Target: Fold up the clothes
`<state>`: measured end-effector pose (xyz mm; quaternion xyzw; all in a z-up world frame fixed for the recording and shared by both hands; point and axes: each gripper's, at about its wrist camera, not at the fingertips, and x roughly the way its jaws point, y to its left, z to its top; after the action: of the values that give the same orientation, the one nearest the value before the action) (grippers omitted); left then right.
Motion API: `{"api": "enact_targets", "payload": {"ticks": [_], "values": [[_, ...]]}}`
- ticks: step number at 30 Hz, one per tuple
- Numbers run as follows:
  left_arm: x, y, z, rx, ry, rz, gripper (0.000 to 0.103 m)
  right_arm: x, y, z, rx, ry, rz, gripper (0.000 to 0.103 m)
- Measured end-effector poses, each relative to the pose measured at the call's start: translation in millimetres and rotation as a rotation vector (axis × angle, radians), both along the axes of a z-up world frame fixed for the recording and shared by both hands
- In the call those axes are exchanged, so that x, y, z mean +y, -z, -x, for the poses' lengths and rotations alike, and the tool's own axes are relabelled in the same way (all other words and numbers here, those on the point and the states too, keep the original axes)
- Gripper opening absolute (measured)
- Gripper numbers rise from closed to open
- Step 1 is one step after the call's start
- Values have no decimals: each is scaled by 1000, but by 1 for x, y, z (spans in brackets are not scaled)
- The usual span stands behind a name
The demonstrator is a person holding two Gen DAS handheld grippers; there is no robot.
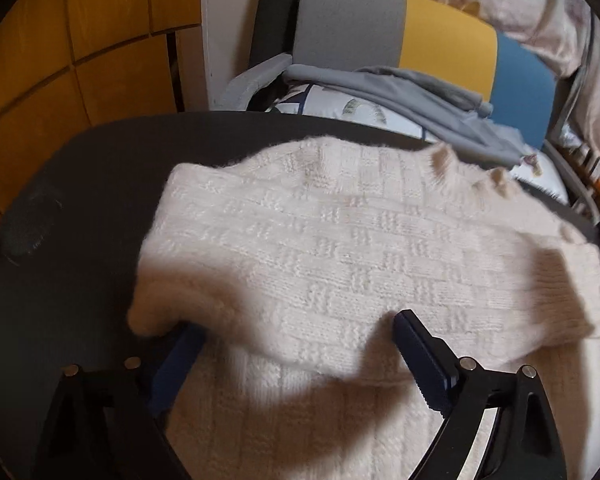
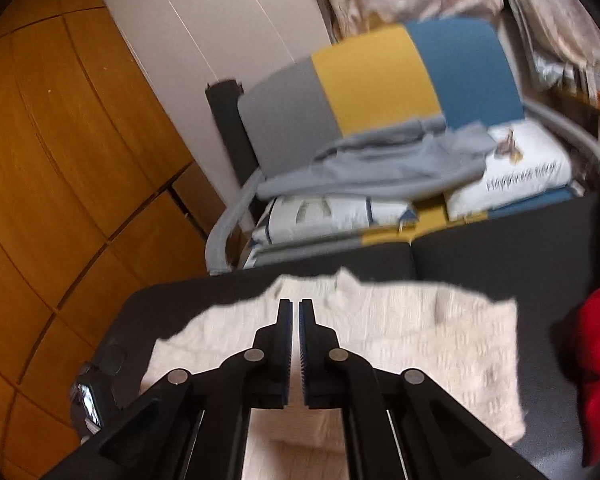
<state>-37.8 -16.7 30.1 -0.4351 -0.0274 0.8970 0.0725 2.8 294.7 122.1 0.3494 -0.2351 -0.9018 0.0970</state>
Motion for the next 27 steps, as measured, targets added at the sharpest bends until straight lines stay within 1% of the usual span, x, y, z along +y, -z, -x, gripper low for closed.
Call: {"api": "enact_targets", "payload": {"ticks": [1, 2, 3, 4, 6, 7, 10, 11, 12, 13, 14, 15, 16, 18, 21, 22, 24, 27], "values": [[-4, 0, -4, 1, 4, -31, 98, 5, 0, -1, -4, 1, 7, 3], [-8, 4, -12, -4, 11, -80, 102, 9, 1, -1, -13, 0, 14, 9], [-11, 7, -19, -8, 18, -127, 103, 7, 13, 1, -55, -11, 21, 22], [-11, 8, -24, -4, 13, -132, 103, 5, 27, 4, -106, -12, 14, 27], [-12, 11, -33, 2, 5, -139, 103, 1, 51, 11, -190, 6, -8, 27], [-10, 11, -34, -1, 4, -127, 103, -1, 63, 14, -229, 13, -17, 27], [-6, 12, -38, -10, 2, -90, 103, -8, 93, 28, -310, 14, -12, 27], [-4, 13, -37, -15, 7, -77, 103, -11, 97, 30, -317, 10, -7, 27], [-3, 13, -36, -20, 13, -65, 103, -15, 99, 32, -311, 4, -12, 27], [-3, 14, -34, -22, 17, -64, 103, -20, 99, 34, -303, -2, -19, 29], [-3, 14, -33, -23, 18, -64, 103, -25, 97, 34, -288, -6, -37, 26], [-5, 14, -33, -22, 19, -69, 103, -28, 97, 38, -273, -15, -40, 14], [-6, 13, -33, -22, 23, -77, 103, -34, 94, 43, -261, -42, -35, 11], [-11, 7, -39, -2, 52, -161, 103, -41, 83, 48, -242, -65, -46, 10], [-17, -2, -48, 28, 96, -284, 103, -48, 51, 53, -145, -67, -114, 9], [-18, -1, -44, 15, 86, -284, 103, -48, 36, 52, -101, -54, -147, 9], [-21, 1, -37, -9, 68, -283, 103, -42, 14, 51, -37, -26, -165, 9], [-20, 6, -22, -53, 57, -252, 103, -30, -9, 48, 21, 28, -174, 9]]}}
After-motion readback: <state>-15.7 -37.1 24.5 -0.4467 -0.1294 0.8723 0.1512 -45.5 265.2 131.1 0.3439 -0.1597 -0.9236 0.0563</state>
